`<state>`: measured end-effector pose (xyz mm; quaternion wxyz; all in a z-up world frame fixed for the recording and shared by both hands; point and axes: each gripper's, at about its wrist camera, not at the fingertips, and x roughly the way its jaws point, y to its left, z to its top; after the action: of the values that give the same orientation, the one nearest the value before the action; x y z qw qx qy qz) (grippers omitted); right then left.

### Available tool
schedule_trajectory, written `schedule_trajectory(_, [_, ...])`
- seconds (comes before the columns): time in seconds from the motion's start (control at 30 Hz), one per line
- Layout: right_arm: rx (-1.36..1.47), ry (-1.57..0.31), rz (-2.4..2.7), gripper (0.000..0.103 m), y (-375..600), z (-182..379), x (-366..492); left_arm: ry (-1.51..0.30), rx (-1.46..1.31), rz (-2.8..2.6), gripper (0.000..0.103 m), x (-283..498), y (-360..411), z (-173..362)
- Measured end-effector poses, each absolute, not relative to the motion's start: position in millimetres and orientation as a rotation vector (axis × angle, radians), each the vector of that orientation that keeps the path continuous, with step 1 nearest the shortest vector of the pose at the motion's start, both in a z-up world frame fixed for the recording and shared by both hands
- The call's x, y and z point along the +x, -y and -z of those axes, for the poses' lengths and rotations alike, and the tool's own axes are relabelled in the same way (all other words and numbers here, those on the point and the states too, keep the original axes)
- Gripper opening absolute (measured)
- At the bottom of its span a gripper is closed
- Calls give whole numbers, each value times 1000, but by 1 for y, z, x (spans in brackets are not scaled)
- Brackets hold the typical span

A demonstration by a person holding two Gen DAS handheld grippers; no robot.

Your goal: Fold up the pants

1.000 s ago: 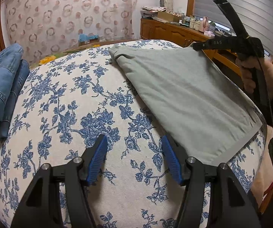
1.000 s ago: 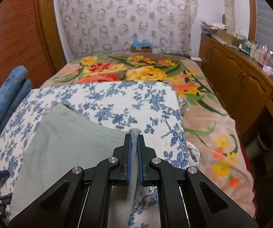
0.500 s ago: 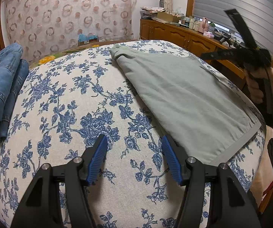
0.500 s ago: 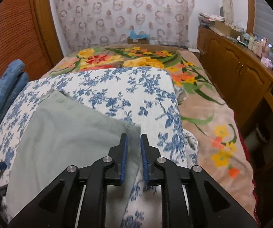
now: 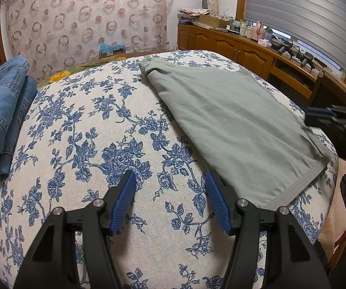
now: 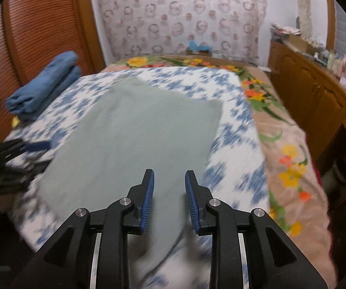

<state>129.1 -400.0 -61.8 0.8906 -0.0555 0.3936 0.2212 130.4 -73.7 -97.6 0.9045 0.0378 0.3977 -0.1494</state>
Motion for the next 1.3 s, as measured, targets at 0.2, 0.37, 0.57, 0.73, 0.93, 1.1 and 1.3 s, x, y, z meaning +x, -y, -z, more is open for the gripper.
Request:
schedule_trajectory(0.2, [-103,-799,-432,35,406,59,94,-824,80,309,59,130,74,97])
schedule_trajectory(0.37, [-126,-787,-374,35,414,60,77,-827,57,307,59,125,70,92])
schedule_trajectory(0.57, [-112,-780,-357,35,421,63,66,-798,35,348,59,103,75,81])
schedule_trajectory(0.73, [-90,-776,-352,35,423,65,63,-790,32,401,59,87,87,79])
schedule_trajectory(0.93, [-70,-780,-359,35,422,69,61,-818,44,457,40,83,102,86])
schedule_trajectory(1.1, [-57,-786,-365,35,423,71,59,-847,32,486,36,81,110,94])
schedule_trajectory(1.3, [-43,-794,-369,35,423,74,58,-835,29,486,18,79,108,93])
